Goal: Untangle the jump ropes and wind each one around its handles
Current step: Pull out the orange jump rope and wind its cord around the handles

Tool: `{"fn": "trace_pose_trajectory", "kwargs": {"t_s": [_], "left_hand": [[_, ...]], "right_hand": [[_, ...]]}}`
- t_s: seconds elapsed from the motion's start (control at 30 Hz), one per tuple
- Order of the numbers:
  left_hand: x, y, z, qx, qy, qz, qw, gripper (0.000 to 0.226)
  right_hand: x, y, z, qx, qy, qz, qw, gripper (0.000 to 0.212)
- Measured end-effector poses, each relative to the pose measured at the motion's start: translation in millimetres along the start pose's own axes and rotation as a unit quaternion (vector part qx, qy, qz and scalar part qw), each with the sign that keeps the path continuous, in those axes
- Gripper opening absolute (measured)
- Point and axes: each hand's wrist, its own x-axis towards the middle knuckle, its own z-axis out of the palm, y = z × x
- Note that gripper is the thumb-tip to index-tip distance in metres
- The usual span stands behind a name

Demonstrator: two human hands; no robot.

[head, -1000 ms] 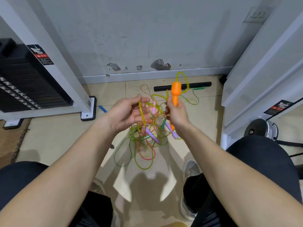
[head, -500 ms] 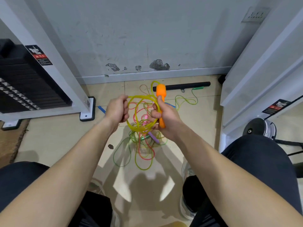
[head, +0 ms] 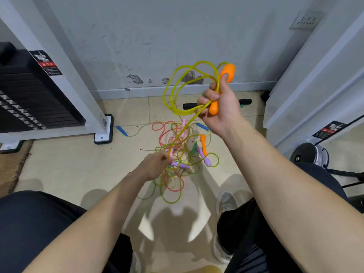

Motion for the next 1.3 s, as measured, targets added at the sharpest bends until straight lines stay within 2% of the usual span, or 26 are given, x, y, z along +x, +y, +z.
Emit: {"fn": "trace_pose_trajectory", "kwargs": {"t_s": [0.07, 0.13, 0.2, 0.27, 0.37, 0.43, 0.5, 0.57, 0.67, 0.73, 0.77, 0.8, 0.87, 0.9, 0.93, 1.0, 1.07, 1.13, 1.17, 1.27, 1.3], "left_hand": [[-6.6, 0.0, -12.5, -0.105, -0.005, -0.042, 0.994, 0.028], [-13.1, 11.0, -28.7, -0.227, -0.016, -0.073, 0.971, 0.026], [-18.6, 27.4, -46.0, -0.32, -0.02, -0.068, 0.945, 0.023], [-21.4, 43.2, -61.6, -0.409, -0.024, -0.058, 0.91, 0.022], [-24.0, 70.1, -80.2, -0.511, -0.026, -0.044, 0.858, 0.022], [-21.9, 84.0, -87.0, -0.566, -0.023, -0.046, 0.823, 0.023], [-16.7, 93.2, -89.7, -0.61, -0.003, -0.06, 0.79, 0.024], [-11.5, 97.7, -90.6, -0.63, 0.033, -0.068, 0.773, 0.025], [-8.0, 92.4, -90.4, -0.584, 0.096, -0.077, 0.802, 0.025], [-9.5, 81.3, -90.0, -0.513, 0.139, -0.107, 0.84, 0.039], [-9.3, 73.1, -88.4, -0.49, 0.161, -0.123, 0.848, 0.047], [-9.1, 64.2, -85.6, -0.484, 0.188, -0.14, 0.843, 0.05], [-11.8, 48.5, -74.2, -0.481, 0.22, -0.167, 0.832, 0.041], [-12.3, 39.2, -64.9, -0.46, 0.216, -0.17, 0.844, 0.033], [-15.3, 35.6, -55.8, -0.422, 0.187, -0.164, 0.872, 0.026], [-18.0, 28.4, -34.1, -0.317, 0.09, -0.105, 0.938, 0.022], [-18.4, 28.6, -14.3, -0.239, 0.001, -0.004, 0.971, 0.043], [-17.0, 39.6, -1.3, -0.178, -0.027, 0.069, 0.981, 0.067], [-16.3, 46.3, 2.6, -0.166, -0.025, 0.083, 0.982, 0.066], [-10.7, 60.5, 12.5, -0.165, -0.003, 0.101, 0.981, 0.018], [-11.2, 60.7, 13.0, -0.151, 0.006, 0.097, 0.984, 0.009]], "right_hand": [[5.4, -2.9, -10.3, -0.082, 0.07, -0.067, 0.992, 0.041], [13.2, 2.7, -27.9, -0.204, 0.12, -0.129, 0.963, 0.036], [18.9, 16.0, -47.3, -0.317, 0.126, -0.165, 0.925, 0.026], [19.2, 33.1, -64.4, -0.399, 0.109, -0.162, 0.896, 0.02], [8.0, 59.7, -77.3, -0.437, 0.04, -0.091, 0.894, 0.02], [-0.7, 75.3, -79.1, -0.389, -0.018, -0.01, 0.921, 0.019], [-9.7, 86.3, -75.0, -0.308, -0.06, 0.071, 0.947, 0.033], [-16.6, 92.8, -71.1, -0.265, -0.077, 0.127, 0.953, 0.038], [-21.8, 93.9, -62.9, -0.249, -0.099, 0.141, 0.953, 0.025], [-20.8, 89.8, -56.2, -0.218, -0.106, 0.129, 0.962, 0.029], [-19.3, 86.4, -51.7, -0.204, -0.102, 0.125, 0.966, 0.03], [-17.4, 82.4, -46.8, -0.191, -0.095, 0.119, 0.97, 0.031], [-13.7, 73.8, -36.0, -0.162, -0.089, 0.106, 0.977, 0.034], [-12.0, 69.3, -29.7, -0.148, -0.096, 0.099, 0.979, 0.035], [-10.0, 65.2, -23.3, -0.135, -0.108, 0.093, 0.981, 0.036], [-7.8, 56.7, -9.0, -0.106, -0.131, 0.091, 0.982, 0.037], [-8.1, 47.9, 5.8, -0.08, -0.148, 0.1, 0.981, 0.037], [-10.1, 39.5, 18.9, -0.056, -0.163, 0.109, 0.979, 0.038], [-11.4, 35.8, 24.1, -0.046, -0.168, 0.112, 0.978, 0.038], [-12.5, 25.6, 32.7, -0.028, -0.17, 0.104, 0.979, 0.039], [-12.8, 21.8, 33.5, -0.022, -0.169, 0.098, 0.98, 0.04]]}}
